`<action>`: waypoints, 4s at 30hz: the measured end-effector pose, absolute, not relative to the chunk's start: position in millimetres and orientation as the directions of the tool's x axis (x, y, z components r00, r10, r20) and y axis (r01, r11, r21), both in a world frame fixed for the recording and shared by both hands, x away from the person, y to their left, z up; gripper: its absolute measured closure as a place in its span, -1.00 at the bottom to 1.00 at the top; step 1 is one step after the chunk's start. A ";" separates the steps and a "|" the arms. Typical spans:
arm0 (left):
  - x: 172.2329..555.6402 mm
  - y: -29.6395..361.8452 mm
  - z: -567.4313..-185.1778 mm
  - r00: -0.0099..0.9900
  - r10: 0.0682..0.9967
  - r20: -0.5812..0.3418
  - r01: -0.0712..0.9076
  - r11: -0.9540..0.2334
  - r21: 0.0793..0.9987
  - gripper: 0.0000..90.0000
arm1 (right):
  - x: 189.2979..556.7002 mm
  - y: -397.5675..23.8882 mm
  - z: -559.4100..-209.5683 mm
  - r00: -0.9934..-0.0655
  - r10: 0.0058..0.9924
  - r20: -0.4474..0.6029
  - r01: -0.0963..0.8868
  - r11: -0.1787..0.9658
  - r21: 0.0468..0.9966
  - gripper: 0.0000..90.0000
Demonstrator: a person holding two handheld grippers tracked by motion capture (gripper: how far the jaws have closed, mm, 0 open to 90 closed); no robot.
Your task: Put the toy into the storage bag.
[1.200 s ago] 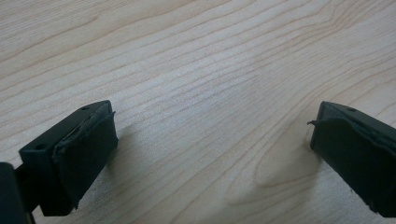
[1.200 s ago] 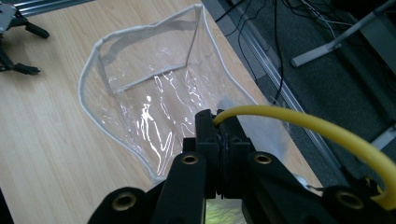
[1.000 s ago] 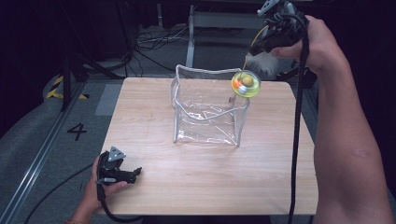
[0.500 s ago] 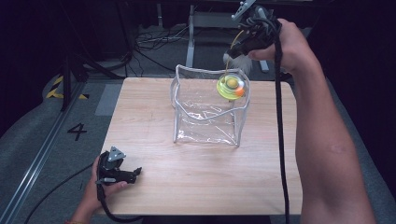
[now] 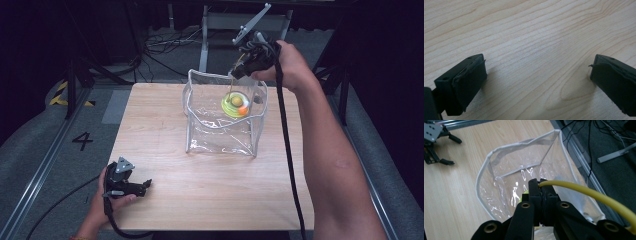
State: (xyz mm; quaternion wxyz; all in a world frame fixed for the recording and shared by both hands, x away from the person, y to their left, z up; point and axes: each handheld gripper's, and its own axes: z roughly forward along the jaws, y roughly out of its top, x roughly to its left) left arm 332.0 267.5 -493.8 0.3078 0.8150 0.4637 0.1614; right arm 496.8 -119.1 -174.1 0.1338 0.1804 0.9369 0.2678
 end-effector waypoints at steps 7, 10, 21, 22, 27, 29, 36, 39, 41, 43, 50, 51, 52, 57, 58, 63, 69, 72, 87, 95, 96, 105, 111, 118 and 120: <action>332.0 267.5 -493.7 0.517 0.855 -0.022 0.657 -0.381 0.651 -0.98 | 498.1 -115.5 -207.1 -0.913 0.388 -0.126 0.274 0.812 0.515 0.98; 332.0 267.5 -493.8 0.517 0.855 -0.023 0.657 -0.380 0.652 -0.98 | 498.9 -115.7 -218.5 -0.917 0.383 -0.112 0.278 0.814 0.510 0.98; 331.9 267.2 -494.3 0.514 0.857 -0.020 0.654 -0.377 0.656 -0.98 | 498.8 -116.8 -248.4 -0.926 0.368 -0.078 0.290 0.830 0.477 0.98; 331.9 267.2 -494.3 0.514 0.857 -0.020 0.654 -0.377 0.656 -0.98 | 498.5 -117.3 -249.3 -0.927 0.368 -0.075 0.292 0.831 0.474 0.98; 331.9 267.1 -494.2 0.513 0.858 -0.019 0.654 -0.377 0.656 -0.98 | 496.9 -119.2 -255.0 -0.928 0.367 -0.066 0.297 0.835 0.464 0.98; 331.9 267.2 -494.2 0.514 0.858 -0.018 0.654 -0.378 0.655 -0.98 | 496.1 -120.0 -258.0 -0.929 0.363 -0.068 0.294 0.839 0.458 0.98; 331.9 267.1 -494.2 0.513 0.858 -0.018 0.654 -0.378 0.655 -0.98 | 495.7 -123.0 -266.4 -0.930 0.362 -0.058 0.304 0.850 0.429 0.97; 331.9 267.1 -494.2 0.513 0.858 -0.019 0.654 -0.376 0.656 -0.98 | 495.6 -124.2 -268.0 -0.930 0.363 -0.057 0.307 0.852 0.424 0.97; 331.9 267.1 -494.2 0.513 0.858 -0.019 0.654 -0.377 0.656 -0.98 | 495.3 -124.5 -269.5 -0.931 0.361 -0.055 0.307 0.855 0.418 0.97; 331.9 267.1 -494.2 0.513 0.858 -0.019 0.654 -0.377 0.656 -0.98 | 495.2 -124.7 -271.6 -0.930 0.364 -0.055 0.312 0.858 0.407 0.96; 332.0 267.1 -494.3 0.514 0.858 -0.020 0.654 -0.376 0.657 -0.98 | 497.5 -126.1 -280.5 -0.924 0.378 -0.058 0.333 0.870 0.364 0.99; 331.9 267.1 -494.3 0.514 0.858 -0.020 0.654 -0.376 0.657 -0.98 | 497.6 -126.6 -280.3 -0.923 0.379 -0.056 0.334 0.868 0.368 0.99; 331.9 267.1 -494.3 0.513 0.858 -0.019 0.654 -0.377 0.656 -0.98 | 497.8 -127.4 -279.8 -0.923 0.380 -0.056 0.334 0.867 0.371 0.98; 331.9 267.1 -494.3 0.513 0.858 -0.019 0.654 -0.376 0.656 -0.98 | 496.6 -128.7 -278.5 -0.921 0.384 -0.060 0.334 0.861 0.382 0.95; 332.0 267.2 -494.3 0.514 0.857 -0.020 0.653 -0.377 0.656 -0.98 | 496.1 -129.3 -277.9 -0.923 0.381 -0.060 0.330 0.861 0.387 0.94; 331.9 267.1 -494.2 0.514 0.858 -0.018 0.654 -0.378 0.656 -0.98 | 492.8 -134.3 -271.7 -0.919 0.387 -0.073 0.324 0.848 0.419 0.88; 331.9 267.1 -494.2 0.513 0.858 -0.018 0.654 -0.377 0.656 -0.98 | 485.5 -141.6 -261.9 -0.917 0.389 -0.088 0.311 0.834 0.455 0.78; 331.9 267.1 -494.2 0.514 0.858 -0.018 0.654 -0.378 0.655 -0.98 | 479.9 -146.1 -255.9 -0.915 0.389 -0.103 0.298 0.828 0.475 0.73; 331.8 267.1 -494.2 0.513 0.858 -0.018 0.654 -0.377 0.656 -0.98 | 451.7 -163.5 -234.9 -0.896 0.409 -0.173 0.262 0.801 0.538 0.47; 331.8 267.1 -494.2 0.513 0.858 -0.018 0.654 -0.377 0.656 -0.98 | 441.3 -180.4 -232.4 -0.870 0.448 -0.208 0.265 0.779 0.569 0.20; 331.8 267.1 -494.2 0.513 0.858 -0.018 0.654 -0.377 0.656 -0.98 | 440.0 -182.1 -232.2 -0.867 0.450 -0.214 0.262 0.778 0.571 0.16; 331.8 266.9 -494.4 0.511 0.859 -0.017 0.653 -0.376 0.658 -0.98 | 421.9 -203.0 -234.6 -0.834 0.488 -0.256 0.260 0.759 0.597 -0.13; 331.8 266.9 -494.5 0.511 0.859 -0.017 0.653 -0.375 0.658 -0.98 | 411.6 -218.0 -240.1 -0.800 0.522 -0.295 0.258 0.744 0.616 -0.31; 331.8 267.1 -494.2 0.513 0.858 -0.018 0.654 -0.377 0.656 -0.98 | 400.7 -236.8 -253.5 -0.775 0.534 -0.338 0.246 0.748 0.617 -0.41; 331.8 267.0 -494.3 0.512 0.859 -0.017 0.653 -0.377 0.657 -0.98 | 397.8 -241.5 -258.3 -0.766 0.538 -0.351 0.240 0.746 0.621 -0.44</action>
